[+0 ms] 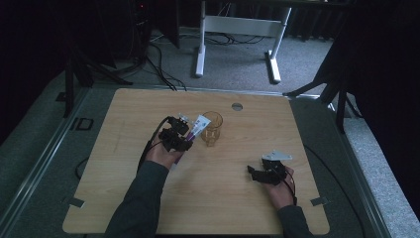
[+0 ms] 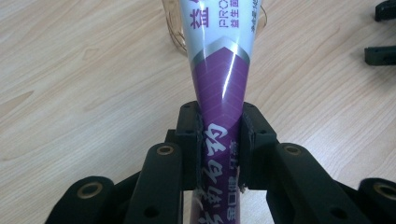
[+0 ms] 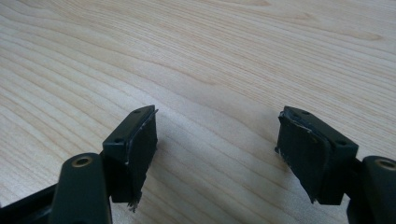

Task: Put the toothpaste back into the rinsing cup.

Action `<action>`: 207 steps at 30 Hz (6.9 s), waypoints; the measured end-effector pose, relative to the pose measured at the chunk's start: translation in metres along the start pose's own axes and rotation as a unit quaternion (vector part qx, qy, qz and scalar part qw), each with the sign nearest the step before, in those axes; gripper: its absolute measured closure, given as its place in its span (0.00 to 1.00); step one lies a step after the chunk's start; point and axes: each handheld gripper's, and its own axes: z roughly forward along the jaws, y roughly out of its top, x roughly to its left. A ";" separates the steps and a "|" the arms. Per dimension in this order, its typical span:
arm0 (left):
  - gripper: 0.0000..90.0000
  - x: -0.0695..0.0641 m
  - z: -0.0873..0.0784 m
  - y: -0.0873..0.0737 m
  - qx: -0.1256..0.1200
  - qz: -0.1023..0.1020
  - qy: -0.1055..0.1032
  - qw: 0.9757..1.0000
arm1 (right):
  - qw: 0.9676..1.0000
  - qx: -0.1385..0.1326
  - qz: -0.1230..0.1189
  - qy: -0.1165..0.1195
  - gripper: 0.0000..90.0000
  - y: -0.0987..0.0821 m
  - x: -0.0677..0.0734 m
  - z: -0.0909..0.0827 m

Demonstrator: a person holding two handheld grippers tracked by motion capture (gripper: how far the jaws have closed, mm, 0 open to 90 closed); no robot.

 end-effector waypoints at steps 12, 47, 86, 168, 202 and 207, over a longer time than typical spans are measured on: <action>0.81 0.006 -0.003 0.004 -0.026 -0.020 0.005 0.999 | 1.000 0.000 0.000 0.000 0.31 0.000 0.000 0.000; 0.81 0.014 -0.011 0.017 -0.069 -0.039 -0.003 0.997 | 1.000 0.000 0.000 0.000 0.31 0.000 0.000 0.000; 0.81 0.023 -0.002 0.024 -0.123 -0.053 -0.013 0.991 | 1.000 0.000 -0.001 0.001 0.31 0.000 0.000 0.000; 0.81 0.028 0.010 0.045 -0.215 -0.083 -0.008 0.973 | 1.000 0.000 0.000 0.002 0.31 0.000 0.000 0.000; 0.81 0.018 0.010 0.070 -0.246 -0.085 -0.025 0.965 | 1.000 0.000 -0.001 0.001 0.31 0.000 0.000 0.000; 0.81 0.016 0.011 0.076 -0.257 -0.087 -0.029 0.962 | 1.000 0.000 -0.001 0.001 0.31 0.000 0.000 0.000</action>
